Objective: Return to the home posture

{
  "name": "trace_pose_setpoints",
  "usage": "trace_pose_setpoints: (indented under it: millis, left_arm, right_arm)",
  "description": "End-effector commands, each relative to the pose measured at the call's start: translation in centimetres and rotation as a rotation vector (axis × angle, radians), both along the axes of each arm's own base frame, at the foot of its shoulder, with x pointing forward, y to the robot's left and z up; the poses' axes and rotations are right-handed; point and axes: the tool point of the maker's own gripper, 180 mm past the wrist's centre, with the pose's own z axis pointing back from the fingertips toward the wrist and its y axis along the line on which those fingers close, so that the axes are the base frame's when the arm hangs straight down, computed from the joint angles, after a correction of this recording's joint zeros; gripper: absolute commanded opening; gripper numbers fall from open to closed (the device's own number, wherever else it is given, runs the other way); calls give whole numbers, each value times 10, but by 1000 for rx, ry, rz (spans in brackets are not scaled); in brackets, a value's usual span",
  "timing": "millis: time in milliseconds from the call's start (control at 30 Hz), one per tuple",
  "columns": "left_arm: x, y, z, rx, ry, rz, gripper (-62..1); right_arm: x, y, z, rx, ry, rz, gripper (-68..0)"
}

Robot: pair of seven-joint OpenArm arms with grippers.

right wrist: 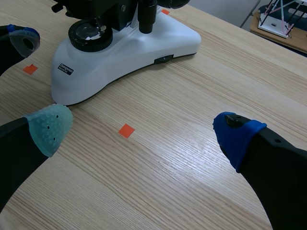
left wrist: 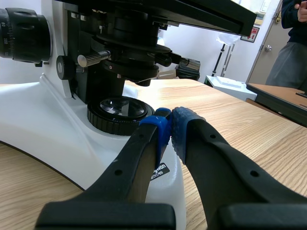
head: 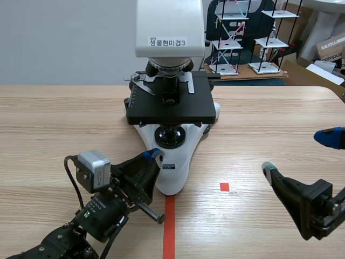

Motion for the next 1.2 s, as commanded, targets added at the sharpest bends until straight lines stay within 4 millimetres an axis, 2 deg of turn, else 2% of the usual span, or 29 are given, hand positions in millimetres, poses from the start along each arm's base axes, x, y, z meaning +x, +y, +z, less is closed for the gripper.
trace_pose_setpoints:
  millis: [0, 400, 633, 800, 1033, 1167]
  left_arm:
    - [5, 0, 12, -17, -40, 1, -567]
    - [5, 0, 12, -18, -40, 2, -567]
    - [4, 7, 21, -36, -92, 24, -567]
    - [-4, 11, 12, 5, -79, 1, -563]
    - [-26, 33, 12, 20, -56, -58, -458]
    - [-43, 41, 15, 82, -34, -133, -293]
  right_arm:
    - [2, 3, 8, 16, -25, 4, -19]
    - [2, 3, 8, 16, -25, 4, -19]
    - [2, 3, 8, 16, -25, 4, -19]
    - [2, 3, 8, 16, -25, 4, -19]
    - [2, 3, 8, 16, -25, 4, -19]
    - [2, 3, 8, 16, -25, 4, -19]
